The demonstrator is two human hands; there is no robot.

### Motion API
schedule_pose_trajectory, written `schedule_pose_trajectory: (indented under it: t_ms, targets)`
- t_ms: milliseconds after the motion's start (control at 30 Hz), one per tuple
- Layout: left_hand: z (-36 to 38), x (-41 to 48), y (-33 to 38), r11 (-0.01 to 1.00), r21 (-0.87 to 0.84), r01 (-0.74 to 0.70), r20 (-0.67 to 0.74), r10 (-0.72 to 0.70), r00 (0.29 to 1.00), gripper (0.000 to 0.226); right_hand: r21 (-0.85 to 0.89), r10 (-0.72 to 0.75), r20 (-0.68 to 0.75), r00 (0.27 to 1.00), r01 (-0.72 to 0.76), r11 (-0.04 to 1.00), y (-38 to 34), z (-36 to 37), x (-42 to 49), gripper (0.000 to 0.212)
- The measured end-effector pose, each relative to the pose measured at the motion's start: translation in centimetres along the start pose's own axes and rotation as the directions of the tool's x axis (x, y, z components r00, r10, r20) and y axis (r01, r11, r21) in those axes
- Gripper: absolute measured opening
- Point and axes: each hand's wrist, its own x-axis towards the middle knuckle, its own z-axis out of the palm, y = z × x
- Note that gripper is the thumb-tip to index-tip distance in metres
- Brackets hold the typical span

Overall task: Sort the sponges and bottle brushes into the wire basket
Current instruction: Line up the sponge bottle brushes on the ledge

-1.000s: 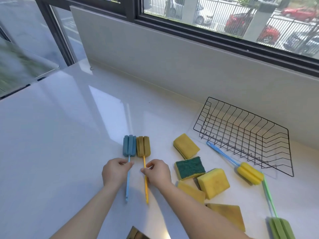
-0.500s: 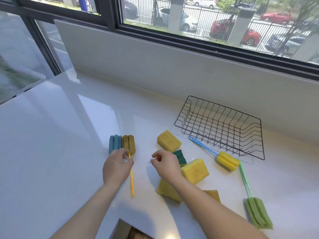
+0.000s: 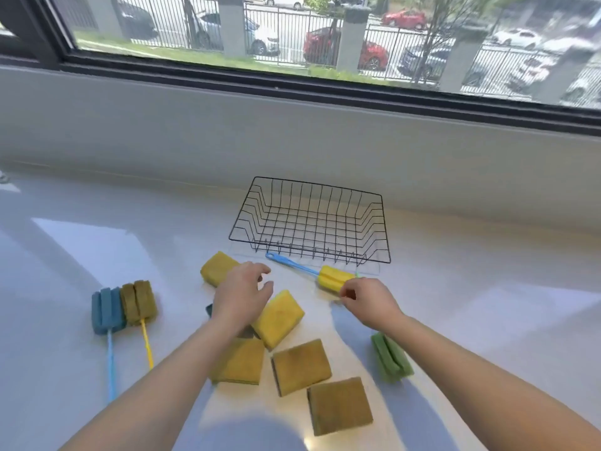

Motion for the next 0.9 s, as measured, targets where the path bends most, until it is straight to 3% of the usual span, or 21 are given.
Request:
schedule_pose_trajectory:
  t_ms: [100,267,400,500,667,900]
  targets:
    - [1.8,2.5,1.8,0.983,0.164,-0.088,0.100,0.072,0.992,0.031,-0.230,-0.086,0.095,0.992,0.106,0.968,3.9,-0.7,1.2,0.029]
    - [5.0,5.9,3.3,0.861,0.431,-0.270,0.296,0.148,0.944,0.031,-0.427,-0.228,0.350,0.909,0.371,0.825,8.0,-1.0,2.5,0.058]
    - [7.0,7.5,3.9,0.757,0.512,-0.406,0.431,0.182,0.884,0.036,-0.471,-0.277,0.415,0.867,0.465,0.750,9.4,-0.8,2.8,0.054]
    - [8.5,8.5,4.4,0.716,0.514,-0.472,0.485,0.211,0.849,0.035,-0.487,-0.294,0.405,0.866,0.477,0.732,10.2,-0.2,2.8,0.048]
    - [10.0,8.8,5.1,0.699,0.535,-0.475,0.516,0.175,0.839,0.030,-0.586,-0.378,0.270,0.885,0.463,0.665,10.6,-0.9,1.2,0.037]
    - [10.5,8.8,5.1,0.699,0.539,-0.470,0.479,0.205,0.854,0.018,-0.547,-0.375,0.078,0.924,0.354,0.759,12.4,-1.5,-1.1,0.024]
